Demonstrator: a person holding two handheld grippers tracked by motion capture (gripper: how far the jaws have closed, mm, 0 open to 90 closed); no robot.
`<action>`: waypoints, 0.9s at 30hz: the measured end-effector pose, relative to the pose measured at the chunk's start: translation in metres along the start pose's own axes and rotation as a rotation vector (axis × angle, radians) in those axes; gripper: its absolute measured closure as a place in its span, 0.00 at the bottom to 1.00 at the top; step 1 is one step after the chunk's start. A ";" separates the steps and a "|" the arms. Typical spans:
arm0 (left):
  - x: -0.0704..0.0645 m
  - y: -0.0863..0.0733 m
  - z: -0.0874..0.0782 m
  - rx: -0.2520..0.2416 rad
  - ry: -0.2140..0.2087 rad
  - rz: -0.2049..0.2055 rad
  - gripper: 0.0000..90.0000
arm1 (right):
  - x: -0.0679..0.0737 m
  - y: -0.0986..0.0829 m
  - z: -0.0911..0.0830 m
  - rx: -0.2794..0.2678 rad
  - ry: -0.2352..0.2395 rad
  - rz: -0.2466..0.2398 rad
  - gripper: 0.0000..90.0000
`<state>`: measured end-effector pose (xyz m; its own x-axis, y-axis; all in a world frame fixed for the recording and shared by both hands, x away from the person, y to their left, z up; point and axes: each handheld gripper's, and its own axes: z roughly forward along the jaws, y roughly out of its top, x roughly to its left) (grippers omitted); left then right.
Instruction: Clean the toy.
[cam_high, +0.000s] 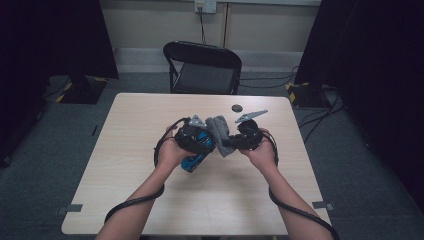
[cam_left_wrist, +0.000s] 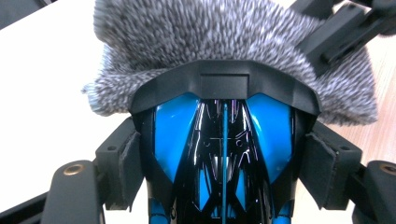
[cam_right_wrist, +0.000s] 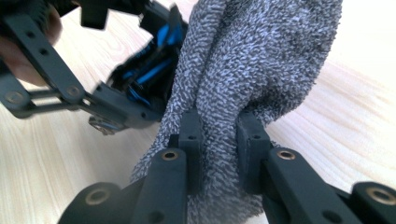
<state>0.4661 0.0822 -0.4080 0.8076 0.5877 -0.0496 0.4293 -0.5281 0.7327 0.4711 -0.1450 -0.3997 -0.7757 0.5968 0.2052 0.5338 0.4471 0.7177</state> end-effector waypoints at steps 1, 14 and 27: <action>0.000 0.000 0.000 -0.005 -0.001 -0.006 0.28 | 0.000 -0.001 0.001 0.003 -0.003 0.000 0.84; 0.003 0.005 -0.003 -0.014 0.008 -0.012 0.28 | 0.010 -0.011 0.017 0.020 0.044 -0.013 0.84; 0.004 0.014 0.000 -0.012 -0.003 -0.037 0.28 | 0.014 -0.018 0.025 0.016 0.086 -0.010 0.84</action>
<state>0.4754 0.0773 -0.3978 0.7926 0.6047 -0.0788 0.4539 -0.4986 0.7385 0.4587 -0.1277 -0.4263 -0.8069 0.5332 0.2544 0.5303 0.4639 0.7096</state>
